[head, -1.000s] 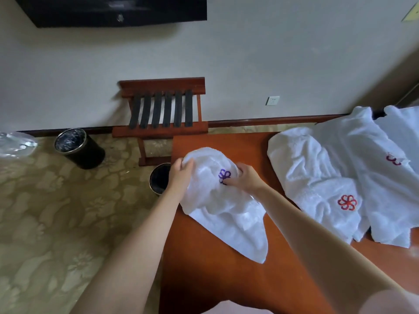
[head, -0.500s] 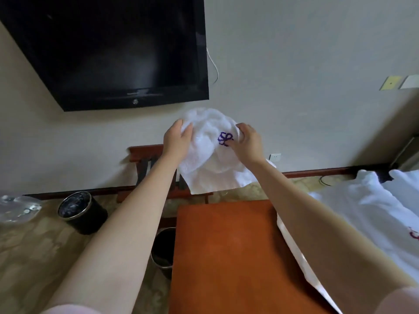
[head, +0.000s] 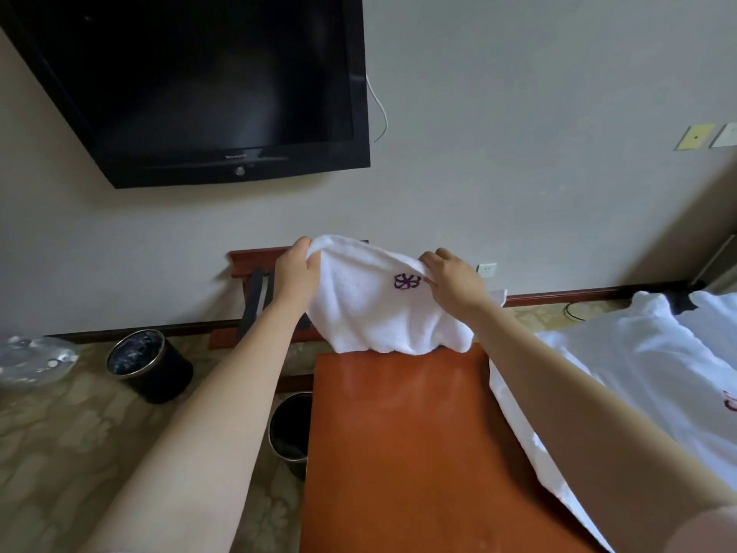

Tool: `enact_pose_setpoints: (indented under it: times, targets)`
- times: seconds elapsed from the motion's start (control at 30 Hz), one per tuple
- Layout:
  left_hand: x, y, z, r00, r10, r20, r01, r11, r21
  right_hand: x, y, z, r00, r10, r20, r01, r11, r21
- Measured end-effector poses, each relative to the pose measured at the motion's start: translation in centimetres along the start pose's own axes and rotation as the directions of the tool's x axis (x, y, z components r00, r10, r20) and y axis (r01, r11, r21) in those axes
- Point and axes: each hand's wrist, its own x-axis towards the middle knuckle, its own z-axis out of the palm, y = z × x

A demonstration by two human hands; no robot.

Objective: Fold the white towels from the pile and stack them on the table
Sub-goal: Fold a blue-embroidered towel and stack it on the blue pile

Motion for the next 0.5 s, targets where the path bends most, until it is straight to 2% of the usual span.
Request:
enact_pose_setpoints:
  times: [0.2,0.27,0.3,0.33,0.4,0.5]
  targets:
    - [-0.6,-0.1,0.0,0.998,-0.041,-0.039,0.043,0.999,0.030,-2.5,1.9,0.7,0.977,0.184,0.104,-0.178,0.981,-0.072]
    - [-0.5,-0.3,0.0,0.995,-0.077,-0.057,0.083,0.990,0.116,-3.4,2.8,1.0,0.968,0.239,0.075,-0.232,0.969,-0.088]
    - [-0.3,-0.6,0.0,0.996,-0.071,-0.045,0.079,0.973,0.219,-3.8,3.3,1.1,0.964,0.262,0.053,-0.256,0.963,-0.088]
    - [-0.2,-0.9,0.1,0.999,-0.044,-0.015,0.047,0.930,0.364,-4.1,3.8,1.2,0.961,0.275,0.041,-0.270,0.958,-0.097]
    - [-0.1,-1.3,0.4,0.995,-0.024,0.097,-0.041,0.782,0.621,-4.5,4.7,1.3,0.959,0.281,0.035,-0.273,0.951,-0.142]
    - [-0.4,-1.2,1.7,0.963,-0.155,0.221,-0.107,0.532,0.840,-4.3,5.6,1.0,0.946,0.323,0.024,-0.311,0.926,-0.215]
